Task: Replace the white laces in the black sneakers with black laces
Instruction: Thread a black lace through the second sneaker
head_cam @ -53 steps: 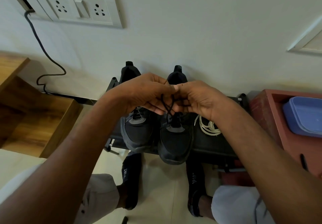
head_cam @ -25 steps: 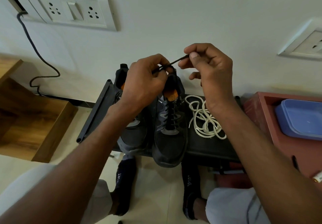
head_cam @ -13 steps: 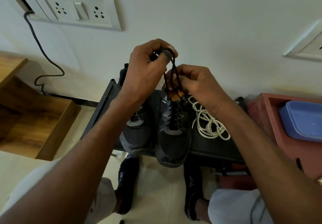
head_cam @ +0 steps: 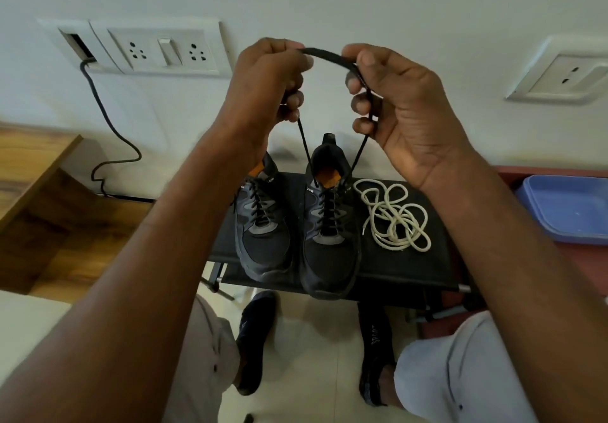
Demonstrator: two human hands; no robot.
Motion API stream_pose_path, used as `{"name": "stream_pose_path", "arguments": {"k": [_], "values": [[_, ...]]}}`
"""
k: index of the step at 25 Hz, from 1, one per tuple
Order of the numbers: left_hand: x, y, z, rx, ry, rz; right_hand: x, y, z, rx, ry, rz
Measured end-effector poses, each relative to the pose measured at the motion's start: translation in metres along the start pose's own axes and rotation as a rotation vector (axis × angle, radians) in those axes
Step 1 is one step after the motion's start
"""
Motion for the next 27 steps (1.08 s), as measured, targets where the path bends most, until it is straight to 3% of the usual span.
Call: {"name": "stream_pose_path", "arguments": {"k": [4,7,10,14,19,22,27], "values": [[0.005,0.011,-0.024,0.072,-0.022,0.014,0.003,0.012,0.025,-0.079,0.011,-0.129],[0.016,0.012,-0.020,-0.023,-0.187,0.109,0.003,0.014,0.028,-0.053,-0.049,-0.198],[0.021,0.021,-0.030,0.061,-0.101,0.158,0.019,0.019,0.047,-0.115,-0.004,-0.213],[0.025,0.031,-0.051,0.224,-0.053,0.053,0.037,0.016,0.077,-0.210,0.141,-0.231],[0.012,0.029,-0.083,0.201,-0.089,-0.191,0.049,0.009,0.103,-0.243,0.298,-0.324],[0.005,0.027,-0.093,0.143,-0.140,-0.150,0.054,0.009,0.106,-0.224,0.373,-0.350],[-0.015,0.036,-0.125,0.115,0.055,-0.113,0.066,0.017,0.114,-0.111,0.426,-0.295]]}}
Point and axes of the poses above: each hand's wrist, its own y-axis away from the middle knuckle, its own x-axis out of the palm, z = x × y, the point moved 2 cm from there along -y, towards the middle knuckle, and after that the axes turned 7 degrees about -y, right-handed, at the moved point
